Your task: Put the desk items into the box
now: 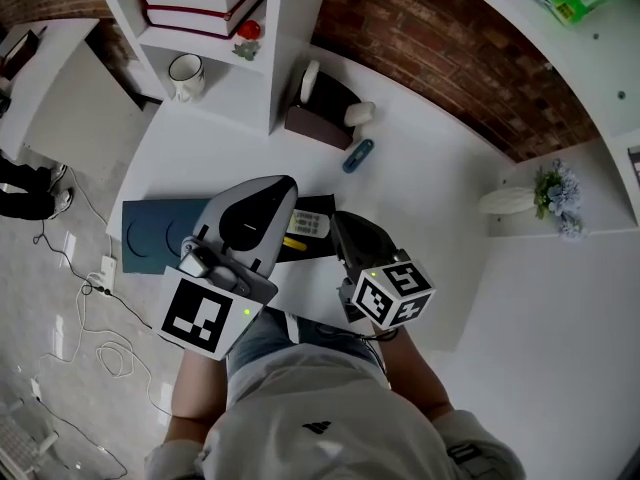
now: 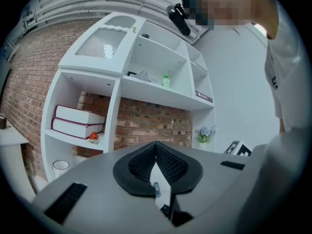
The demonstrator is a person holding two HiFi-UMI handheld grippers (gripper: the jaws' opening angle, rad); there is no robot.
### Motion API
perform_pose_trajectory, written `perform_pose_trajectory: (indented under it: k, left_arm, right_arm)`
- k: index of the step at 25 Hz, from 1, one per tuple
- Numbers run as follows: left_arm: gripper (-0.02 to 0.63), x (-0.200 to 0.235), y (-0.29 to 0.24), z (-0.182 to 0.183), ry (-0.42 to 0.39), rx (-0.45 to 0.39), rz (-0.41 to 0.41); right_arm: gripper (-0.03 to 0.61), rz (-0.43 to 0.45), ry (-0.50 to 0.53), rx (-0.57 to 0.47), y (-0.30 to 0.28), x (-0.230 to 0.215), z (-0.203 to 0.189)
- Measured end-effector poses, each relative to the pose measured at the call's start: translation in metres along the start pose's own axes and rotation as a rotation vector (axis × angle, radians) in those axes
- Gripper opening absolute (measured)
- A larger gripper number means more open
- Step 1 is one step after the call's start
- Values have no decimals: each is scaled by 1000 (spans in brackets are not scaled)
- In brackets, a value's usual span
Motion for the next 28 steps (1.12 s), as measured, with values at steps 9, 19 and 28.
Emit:
perform_pose_trajectory:
  k: [9, 19, 28]
  left_arm:
    - [12, -18, -25, 5, -13, 0, -116]
    - [12, -40, -52, 7, -23, 7, -241]
    - [12, -54, -66, 7, -26, 21, -309]
  right_arm:
    - [9, 1, 56, -165, 28, 10, 39]
    - [9, -41, 109, -303, 59, 12, 69]
    - [9, -75, 148, -381, 81, 14, 88]
Point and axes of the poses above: the fingertips, and each gripper's own axes: y backward along the fingers, x to its left, z out of its top, the point moved 8 cm from there along y, backward along the fingers, and after that the axes turned 3 degrees about -x, right-handed, at the moved point
